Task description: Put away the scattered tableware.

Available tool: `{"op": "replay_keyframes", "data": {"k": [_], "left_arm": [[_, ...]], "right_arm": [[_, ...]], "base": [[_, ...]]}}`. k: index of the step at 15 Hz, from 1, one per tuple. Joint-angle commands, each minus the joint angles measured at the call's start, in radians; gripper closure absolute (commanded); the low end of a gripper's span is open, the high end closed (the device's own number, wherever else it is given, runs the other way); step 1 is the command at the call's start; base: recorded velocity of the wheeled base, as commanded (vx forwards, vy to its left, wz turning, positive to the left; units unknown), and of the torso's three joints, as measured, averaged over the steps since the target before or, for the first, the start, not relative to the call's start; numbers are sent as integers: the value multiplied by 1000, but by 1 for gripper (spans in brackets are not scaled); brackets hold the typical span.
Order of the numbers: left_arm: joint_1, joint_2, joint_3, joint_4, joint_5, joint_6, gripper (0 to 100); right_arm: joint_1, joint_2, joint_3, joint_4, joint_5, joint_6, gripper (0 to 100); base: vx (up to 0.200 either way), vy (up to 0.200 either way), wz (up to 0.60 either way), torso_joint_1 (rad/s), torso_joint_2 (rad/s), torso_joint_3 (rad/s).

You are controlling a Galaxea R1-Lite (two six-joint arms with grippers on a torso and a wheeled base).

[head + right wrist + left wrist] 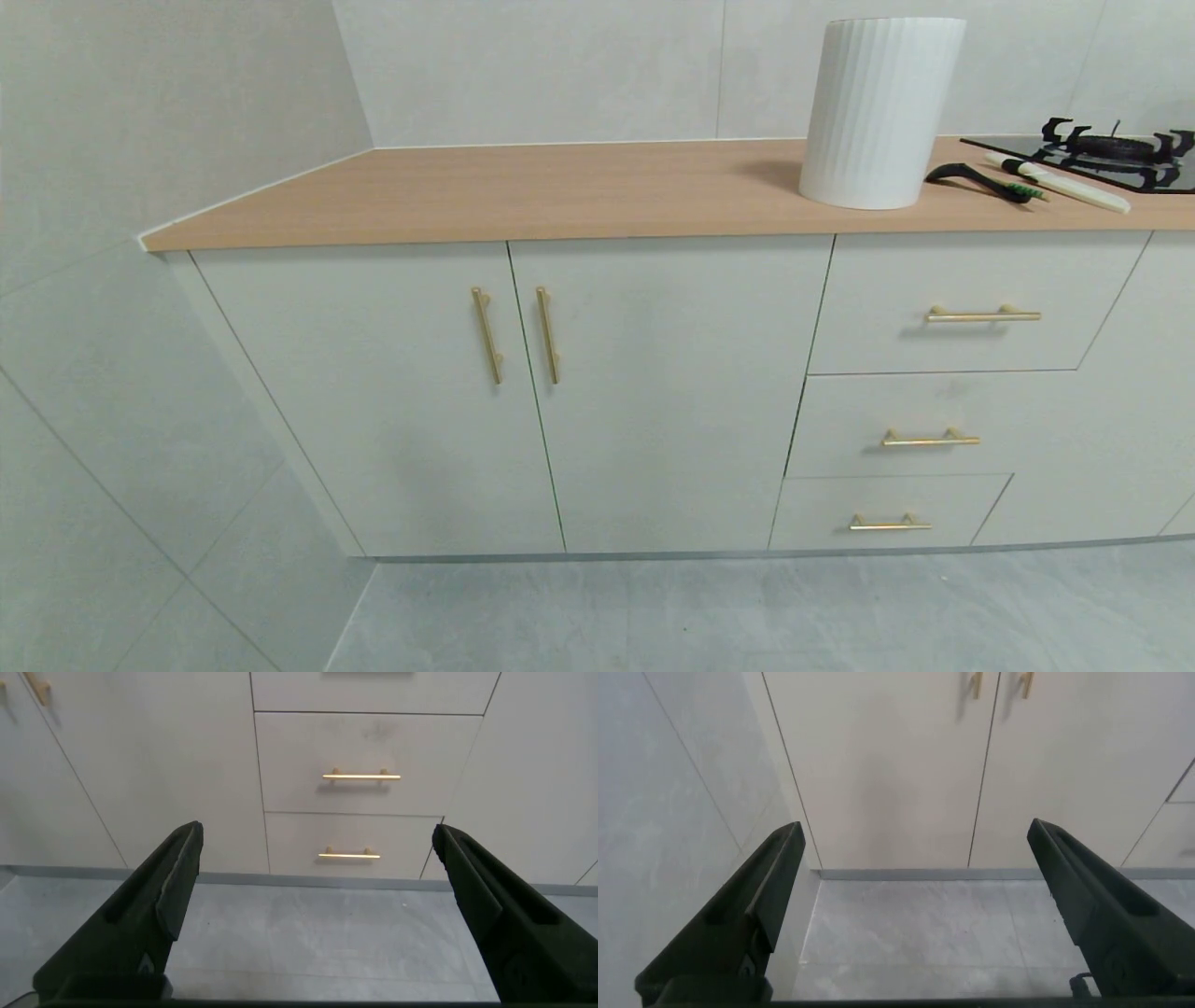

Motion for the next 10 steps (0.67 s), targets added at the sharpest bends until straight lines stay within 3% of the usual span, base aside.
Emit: {"op": "replay_keyframes", "data": {"k": [1, 2, 10], "left_arm": [[0, 0, 0, -1, 0, -3, 0], [0, 2, 0, -1, -1, -16, 0], [0, 2, 0, -1, -3, -17, 0]], "right_arm": [[0, 3, 0, 0, 1, 0, 0], [0, 3, 0, 0, 1, 0, 0], [0, 3, 0, 0, 1, 2, 0]], "base": [[0, 0, 0, 0, 0, 0], [0, -200, 0, 2, 2, 7], [0, -200, 0, -1, 4, 5]]}}
